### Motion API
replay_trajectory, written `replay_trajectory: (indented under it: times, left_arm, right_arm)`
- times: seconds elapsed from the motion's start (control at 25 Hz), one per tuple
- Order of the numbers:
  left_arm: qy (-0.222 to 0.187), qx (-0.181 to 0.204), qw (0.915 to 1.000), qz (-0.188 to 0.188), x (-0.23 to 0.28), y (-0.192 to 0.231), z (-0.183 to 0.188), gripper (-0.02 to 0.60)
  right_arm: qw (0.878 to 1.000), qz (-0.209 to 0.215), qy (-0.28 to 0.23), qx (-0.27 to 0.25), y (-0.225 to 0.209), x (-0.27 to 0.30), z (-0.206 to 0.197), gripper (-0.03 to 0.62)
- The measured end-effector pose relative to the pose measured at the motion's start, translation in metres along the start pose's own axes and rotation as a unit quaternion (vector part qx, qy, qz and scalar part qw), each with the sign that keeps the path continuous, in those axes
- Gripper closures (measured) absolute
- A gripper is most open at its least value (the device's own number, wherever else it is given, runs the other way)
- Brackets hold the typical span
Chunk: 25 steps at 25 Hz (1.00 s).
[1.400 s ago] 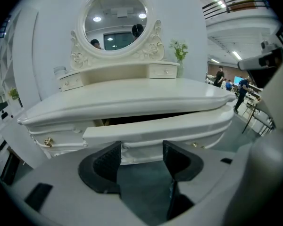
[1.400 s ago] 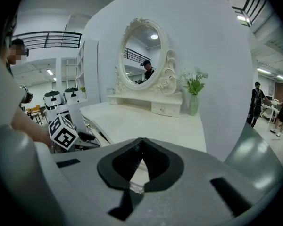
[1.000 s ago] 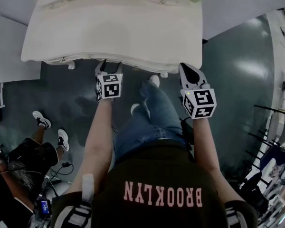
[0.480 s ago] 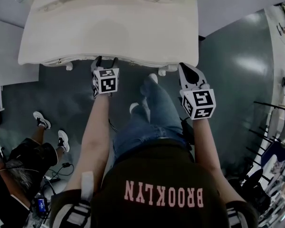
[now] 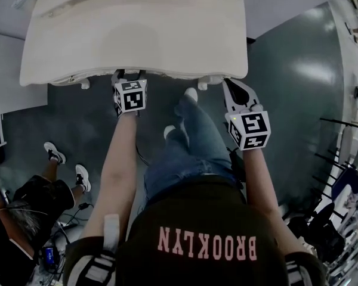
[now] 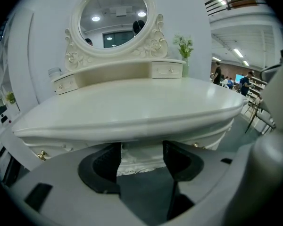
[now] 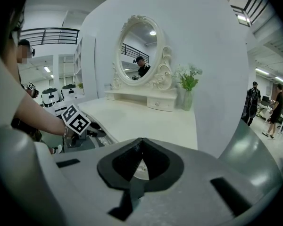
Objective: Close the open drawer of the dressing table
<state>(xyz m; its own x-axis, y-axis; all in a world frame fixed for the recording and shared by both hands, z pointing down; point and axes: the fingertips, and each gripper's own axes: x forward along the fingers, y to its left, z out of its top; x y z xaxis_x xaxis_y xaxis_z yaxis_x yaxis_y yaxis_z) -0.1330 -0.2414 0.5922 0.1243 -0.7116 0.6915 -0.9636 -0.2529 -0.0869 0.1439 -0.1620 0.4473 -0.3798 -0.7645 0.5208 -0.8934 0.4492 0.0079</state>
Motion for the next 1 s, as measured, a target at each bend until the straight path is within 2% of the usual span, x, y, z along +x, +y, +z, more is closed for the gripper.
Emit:
replay_trajectory:
  times: [0.2,0.4,0.56,0.64,0.68,0.76,0.8,0.88,1.0]
  left_arm:
    - [-0.006,-0.015,0.9999,-0.002,0.001,-0.001,0.001,0.325]
    - [-0.008,-0.053,0.9984,0.017,-0.003,0.003,-0.009,0.324]
    - [-0.013,-0.101,0.9948,0.002,-0.025,-0.004,-0.015,0.325]
    - [-0.023,-0.111,0.9935,-0.003,-0.038,-0.006,-0.018,0.327]
    - [-0.028,-0.112,0.9933,-0.002,-0.044,-0.007,-0.019,0.346]
    - [-0.044,-0.111,0.9928,0.007,-0.058,-0.004,-0.020,0.494]
    - [-0.054,-0.110,0.9924,0.012,-0.064,-0.003,-0.019,0.534]
    - [-0.073,-0.104,0.9919,0.012,-0.075,-0.002,-0.015,0.568]
    - [-0.098,-0.088,0.9913,0.003,-0.092,-0.004,-0.009,0.577]
  right_arm:
    - [1.000,-0.003,0.007,-0.002,0.007,-0.008,-0.006,0.597]
    - [1.000,-0.009,0.004,-0.006,0.019,-0.018,-0.008,0.597]
    - [1.000,-0.019,0.000,-0.005,0.025,-0.030,-0.011,0.597]
    - [1.000,-0.022,0.000,-0.002,0.030,-0.037,-0.014,0.597]
    - [1.000,-0.023,-0.001,-0.001,0.032,-0.040,-0.015,0.597]
    - [1.000,-0.022,-0.001,-0.002,0.038,-0.045,-0.016,0.597]
    - [1.000,-0.021,0.000,-0.005,0.042,-0.047,-0.017,0.597]
    - [1.000,-0.019,0.001,-0.012,0.049,-0.050,-0.017,0.597]
    - [1.000,-0.016,-0.004,-0.022,0.058,-0.055,-0.014,0.597]
